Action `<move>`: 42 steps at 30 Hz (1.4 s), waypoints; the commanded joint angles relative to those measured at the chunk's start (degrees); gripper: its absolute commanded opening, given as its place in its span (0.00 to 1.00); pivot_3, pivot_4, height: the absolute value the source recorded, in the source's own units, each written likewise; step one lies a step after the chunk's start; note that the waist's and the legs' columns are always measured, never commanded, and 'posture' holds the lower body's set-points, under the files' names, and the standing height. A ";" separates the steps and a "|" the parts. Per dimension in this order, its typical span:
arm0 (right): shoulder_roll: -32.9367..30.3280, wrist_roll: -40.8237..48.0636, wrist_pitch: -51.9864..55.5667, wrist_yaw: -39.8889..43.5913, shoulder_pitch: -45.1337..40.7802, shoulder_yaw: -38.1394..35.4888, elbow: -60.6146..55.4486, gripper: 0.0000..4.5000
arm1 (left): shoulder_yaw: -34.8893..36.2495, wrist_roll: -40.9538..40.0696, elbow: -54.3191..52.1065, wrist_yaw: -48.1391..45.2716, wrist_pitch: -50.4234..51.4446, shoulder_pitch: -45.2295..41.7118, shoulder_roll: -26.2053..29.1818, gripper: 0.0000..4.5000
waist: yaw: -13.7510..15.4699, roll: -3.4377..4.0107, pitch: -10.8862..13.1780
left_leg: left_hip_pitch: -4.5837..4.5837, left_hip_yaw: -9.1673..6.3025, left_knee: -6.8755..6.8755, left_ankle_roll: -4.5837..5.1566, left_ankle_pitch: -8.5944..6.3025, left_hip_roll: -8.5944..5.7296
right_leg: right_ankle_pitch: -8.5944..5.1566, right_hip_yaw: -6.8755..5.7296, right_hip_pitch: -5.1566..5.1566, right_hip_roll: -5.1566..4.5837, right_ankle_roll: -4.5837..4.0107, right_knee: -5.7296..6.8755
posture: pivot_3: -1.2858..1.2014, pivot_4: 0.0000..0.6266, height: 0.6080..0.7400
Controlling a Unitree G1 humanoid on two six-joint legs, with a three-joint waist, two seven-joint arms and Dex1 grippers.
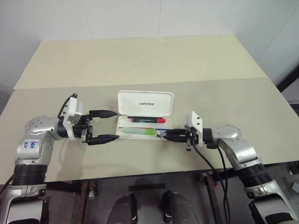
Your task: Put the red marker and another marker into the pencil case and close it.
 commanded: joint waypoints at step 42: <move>-8.97 12.36 -2.56 2.66 11.78 -19.24 -13.57 1.00 | 3.43 -2.18 3.20 -2.82 -1.27 -0.08 0.96 0.33 | 0.02 -0.01 0.00 | 0.09 0.04 0.00 -0.02 0.01 0.03 | 0.01 0.01 0.04 0.03 0.02 0.02 | 0.52 0.24 1.00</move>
